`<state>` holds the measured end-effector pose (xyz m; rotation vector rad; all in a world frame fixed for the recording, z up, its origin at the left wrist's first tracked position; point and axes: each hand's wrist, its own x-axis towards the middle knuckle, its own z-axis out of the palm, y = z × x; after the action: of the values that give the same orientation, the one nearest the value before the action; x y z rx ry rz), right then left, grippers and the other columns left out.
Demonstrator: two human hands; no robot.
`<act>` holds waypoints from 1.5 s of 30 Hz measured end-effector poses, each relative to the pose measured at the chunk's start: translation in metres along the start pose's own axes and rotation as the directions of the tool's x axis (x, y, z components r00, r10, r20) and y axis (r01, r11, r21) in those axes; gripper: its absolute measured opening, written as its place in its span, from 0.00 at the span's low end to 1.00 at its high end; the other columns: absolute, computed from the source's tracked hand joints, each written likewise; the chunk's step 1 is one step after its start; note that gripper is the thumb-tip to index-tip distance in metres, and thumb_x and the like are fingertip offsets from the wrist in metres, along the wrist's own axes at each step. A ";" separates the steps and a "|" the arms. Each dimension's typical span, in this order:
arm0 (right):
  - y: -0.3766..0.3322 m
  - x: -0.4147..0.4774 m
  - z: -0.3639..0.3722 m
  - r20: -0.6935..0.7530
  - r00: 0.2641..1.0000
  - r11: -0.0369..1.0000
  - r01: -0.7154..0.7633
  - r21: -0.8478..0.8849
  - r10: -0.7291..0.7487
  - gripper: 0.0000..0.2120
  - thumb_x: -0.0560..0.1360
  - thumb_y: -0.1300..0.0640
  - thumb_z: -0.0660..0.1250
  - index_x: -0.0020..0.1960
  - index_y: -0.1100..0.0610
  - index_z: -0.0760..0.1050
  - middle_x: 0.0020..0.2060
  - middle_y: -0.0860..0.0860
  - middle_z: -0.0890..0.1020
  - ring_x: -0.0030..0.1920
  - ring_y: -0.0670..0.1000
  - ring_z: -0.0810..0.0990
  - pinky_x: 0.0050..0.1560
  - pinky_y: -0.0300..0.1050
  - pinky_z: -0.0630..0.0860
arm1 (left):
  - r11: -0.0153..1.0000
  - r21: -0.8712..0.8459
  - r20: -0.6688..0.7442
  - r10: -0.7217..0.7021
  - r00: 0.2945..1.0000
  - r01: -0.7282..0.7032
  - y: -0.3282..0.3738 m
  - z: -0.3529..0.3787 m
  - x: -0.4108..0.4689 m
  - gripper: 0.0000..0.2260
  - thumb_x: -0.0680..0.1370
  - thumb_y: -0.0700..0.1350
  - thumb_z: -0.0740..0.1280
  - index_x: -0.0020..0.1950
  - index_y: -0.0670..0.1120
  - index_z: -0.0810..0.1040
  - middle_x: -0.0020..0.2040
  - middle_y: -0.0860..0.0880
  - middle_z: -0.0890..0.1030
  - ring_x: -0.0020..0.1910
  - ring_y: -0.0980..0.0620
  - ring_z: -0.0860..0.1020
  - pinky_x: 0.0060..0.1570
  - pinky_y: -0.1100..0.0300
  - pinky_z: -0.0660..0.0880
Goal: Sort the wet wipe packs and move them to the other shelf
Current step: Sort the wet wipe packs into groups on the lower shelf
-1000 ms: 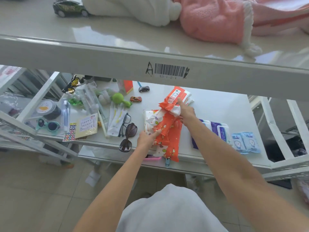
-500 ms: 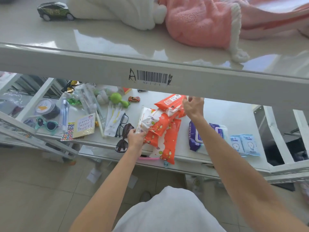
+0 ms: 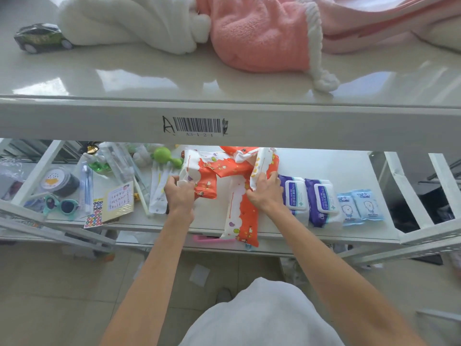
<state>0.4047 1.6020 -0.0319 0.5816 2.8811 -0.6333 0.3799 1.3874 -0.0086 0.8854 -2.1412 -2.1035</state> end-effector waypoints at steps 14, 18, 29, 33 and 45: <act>-0.027 -0.076 0.045 0.165 0.943 0.958 -0.280 -0.066 0.288 0.60 0.62 0.29 0.75 0.76 0.65 0.55 0.69 0.60 0.64 0.70 0.60 0.65 0.62 0.58 0.72 | 0.995 -0.029 0.120 -0.095 0.988 0.099 -0.038 -0.002 -0.034 0.11 0.77 0.31 0.67 0.45 0.45 0.71 0.46 0.40 0.76 0.44 0.45 0.75 0.46 0.47 0.76; -0.019 -0.070 0.041 0.288 0.913 0.923 -0.346 0.167 0.290 0.58 0.63 0.39 0.81 0.76 0.66 0.53 0.69 0.62 0.71 0.69 0.60 0.72 0.64 0.53 0.75 | 0.995 -0.041 0.145 -0.085 0.986 0.091 -0.034 -0.004 -0.034 0.12 0.78 0.30 0.67 0.44 0.46 0.71 0.45 0.41 0.76 0.44 0.45 0.75 0.49 0.45 0.78; 0.016 -0.079 -0.048 0.574 0.817 0.974 -0.179 0.142 0.066 0.23 0.61 0.41 0.82 0.45 0.54 0.77 0.41 0.49 0.82 0.39 0.48 0.81 0.41 0.43 0.77 | 0.980 0.073 0.143 -0.193 0.971 0.185 -0.076 -0.010 -0.039 0.08 0.77 0.30 0.66 0.51 0.41 0.72 0.44 0.41 0.76 0.40 0.47 0.73 0.43 0.50 0.72; 0.039 -0.088 -0.082 0.628 0.778 0.988 -0.097 0.120 0.000 0.26 0.60 0.41 0.83 0.51 0.52 0.80 0.46 0.52 0.86 0.45 0.49 0.85 0.51 0.47 0.83 | 0.979 0.159 0.167 -0.158 0.973 0.131 -0.085 -0.004 -0.036 0.06 0.76 0.34 0.68 0.47 0.43 0.74 0.44 0.41 0.78 0.40 0.47 0.75 0.44 0.50 0.75; 0.126 -0.037 -0.099 0.248 0.963 0.822 -0.228 0.523 0.109 0.27 0.61 0.47 0.85 0.56 0.53 0.81 0.47 0.50 0.87 0.50 0.55 0.86 0.50 0.48 0.81 | 0.704 0.703 0.207 -0.060 0.976 -0.106 -0.096 0.001 -0.047 0.13 0.77 0.44 0.68 0.57 0.37 0.76 0.56 0.38 0.78 0.56 0.38 0.77 0.55 0.48 0.73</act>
<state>0.4839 1.7374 0.0174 0.7719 2.3949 -1.4150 0.4558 1.4131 -0.0799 0.6377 -3.1427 -1.3537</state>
